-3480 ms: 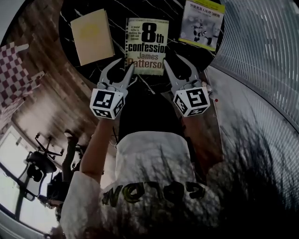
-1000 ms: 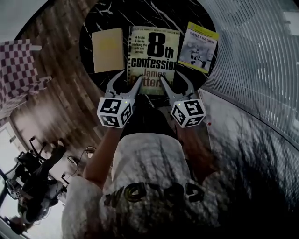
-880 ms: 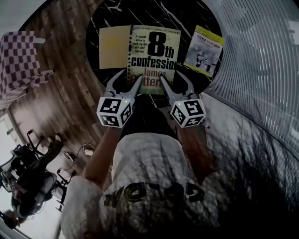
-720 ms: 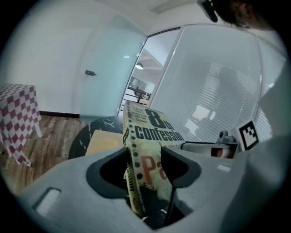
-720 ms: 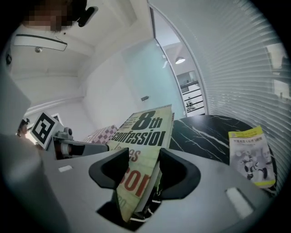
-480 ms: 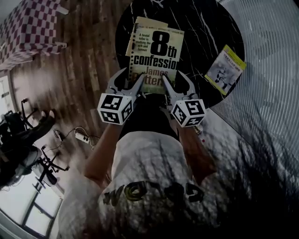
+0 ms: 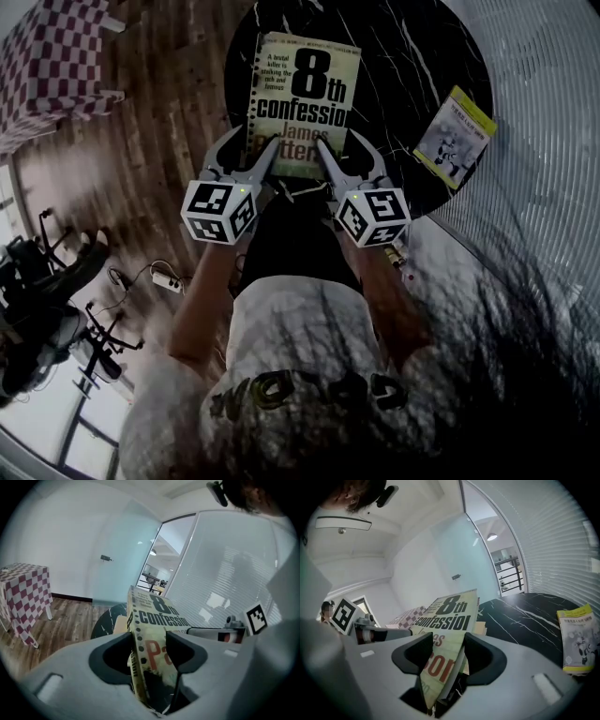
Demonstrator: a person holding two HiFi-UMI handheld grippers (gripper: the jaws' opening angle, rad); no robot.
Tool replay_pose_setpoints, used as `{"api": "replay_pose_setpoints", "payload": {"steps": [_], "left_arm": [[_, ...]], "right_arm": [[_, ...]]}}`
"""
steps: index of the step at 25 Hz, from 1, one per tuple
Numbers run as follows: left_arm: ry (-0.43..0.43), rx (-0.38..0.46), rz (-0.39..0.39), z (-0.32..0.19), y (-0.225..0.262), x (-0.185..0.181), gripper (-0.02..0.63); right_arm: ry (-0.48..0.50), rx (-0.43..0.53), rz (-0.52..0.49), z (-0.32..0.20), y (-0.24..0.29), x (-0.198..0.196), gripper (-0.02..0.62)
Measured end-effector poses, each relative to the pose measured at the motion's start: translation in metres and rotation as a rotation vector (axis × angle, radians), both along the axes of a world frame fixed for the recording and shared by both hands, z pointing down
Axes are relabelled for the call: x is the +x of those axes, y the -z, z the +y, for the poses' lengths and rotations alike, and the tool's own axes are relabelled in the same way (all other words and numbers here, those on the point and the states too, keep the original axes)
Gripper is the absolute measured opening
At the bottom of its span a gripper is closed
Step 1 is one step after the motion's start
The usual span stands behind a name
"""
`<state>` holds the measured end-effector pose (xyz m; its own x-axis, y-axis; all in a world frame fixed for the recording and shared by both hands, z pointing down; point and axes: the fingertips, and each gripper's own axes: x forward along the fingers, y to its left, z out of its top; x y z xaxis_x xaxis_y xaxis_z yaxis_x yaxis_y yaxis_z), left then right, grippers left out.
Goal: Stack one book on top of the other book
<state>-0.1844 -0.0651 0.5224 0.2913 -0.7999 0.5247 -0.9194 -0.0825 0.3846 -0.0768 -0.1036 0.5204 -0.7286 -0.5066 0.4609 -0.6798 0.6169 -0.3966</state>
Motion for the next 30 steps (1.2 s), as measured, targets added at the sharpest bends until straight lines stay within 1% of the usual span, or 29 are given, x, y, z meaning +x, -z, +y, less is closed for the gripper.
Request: {"api": "replay_pose_setpoints", "payload": {"steps": [8,15,22,27,30], "left_arm": [[-0.044,0.000,0.004,-0.025,-0.029,-0.008,0.233],[-0.069,-0.020,0.005,-0.035,-0.063,-0.014,0.233],[-0.068,-0.029,0.006,-0.043,-0.082,-0.015,0.233],[-0.059,-0.059,0.016,-0.037,-0.095,-0.016,0.233],[-0.052,-0.072,0.018,-0.039,-0.108,-0.017,0.233]], "right_arm": [[-0.073,-0.036,0.003,-0.016,-0.030,-0.005,0.215],[-0.107,-0.084,0.012,-0.021,-0.066,-0.010,0.215],[-0.115,-0.109,0.028,-0.024,-0.085,-0.011,0.215],[-0.112,-0.144,0.052,-0.018,-0.097,-0.013,0.215],[-0.102,-0.145,0.068,-0.020,-0.108,-0.014,0.216]]}}
